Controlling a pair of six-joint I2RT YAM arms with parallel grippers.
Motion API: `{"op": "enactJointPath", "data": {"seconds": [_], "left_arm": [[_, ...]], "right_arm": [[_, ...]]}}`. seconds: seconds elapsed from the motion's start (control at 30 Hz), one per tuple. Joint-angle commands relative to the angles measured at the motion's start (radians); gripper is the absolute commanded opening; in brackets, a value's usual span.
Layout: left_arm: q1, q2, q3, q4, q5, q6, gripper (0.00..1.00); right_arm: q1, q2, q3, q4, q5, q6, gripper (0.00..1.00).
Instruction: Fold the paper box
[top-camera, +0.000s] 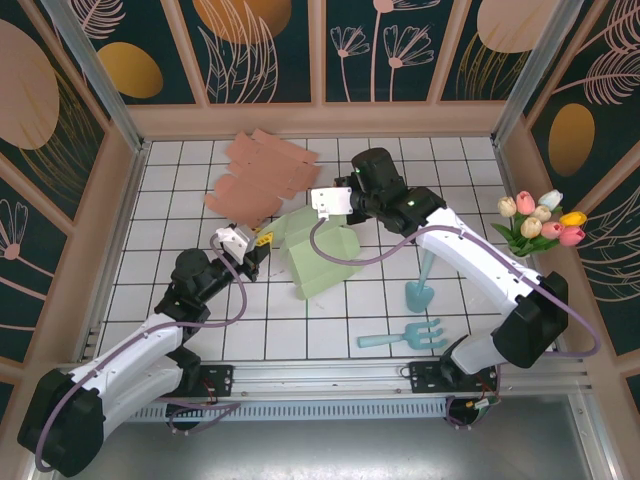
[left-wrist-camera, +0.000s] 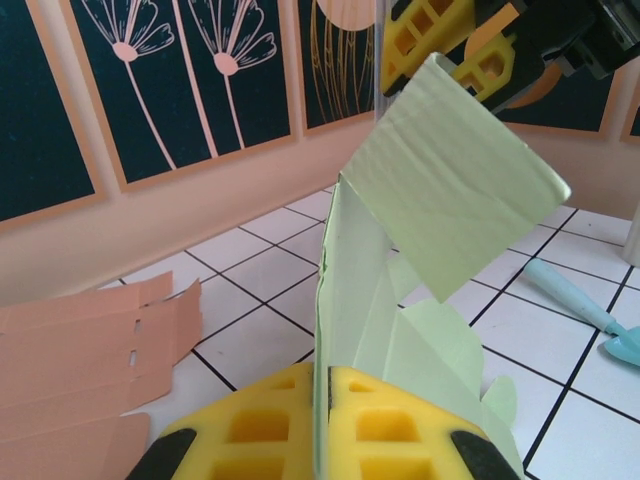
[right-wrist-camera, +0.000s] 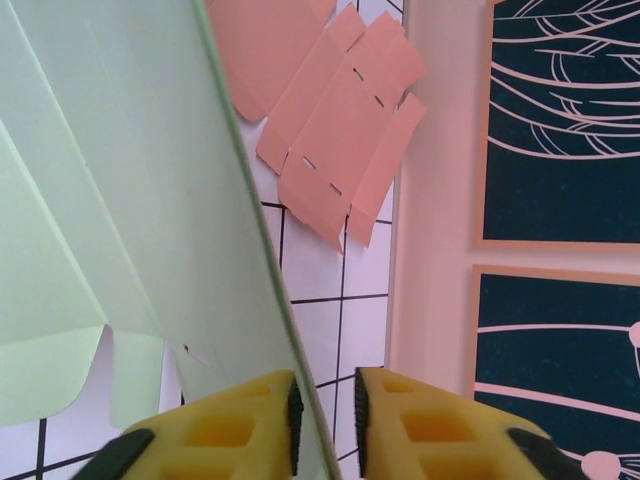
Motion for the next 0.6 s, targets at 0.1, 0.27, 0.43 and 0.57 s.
{"op": "enactJointPath", "data": {"seconds": [0.1,0.27,0.43,0.57], "left_arm": [[-0.008,-0.004,-0.009,0.057,0.019,0.016,0.0],[-0.008,0.008,-0.005,0.058,0.019,0.017,0.0],[-0.008,0.013,-0.004,0.057,0.021,0.015,0.0],[-0.008,0.01,-0.004,0.057,0.023,0.012,0.0]], "right_arm": [[-0.003,-0.043,0.008,-0.043,-0.01,-0.001,0.23],[0.007,-0.049,0.015,-0.047,-0.01,0.003,0.26],[0.015,-0.048,0.03,-0.059,-0.01,0.015,0.26],[0.025,-0.04,0.039,-0.081,-0.01,0.023,0.23]]}}
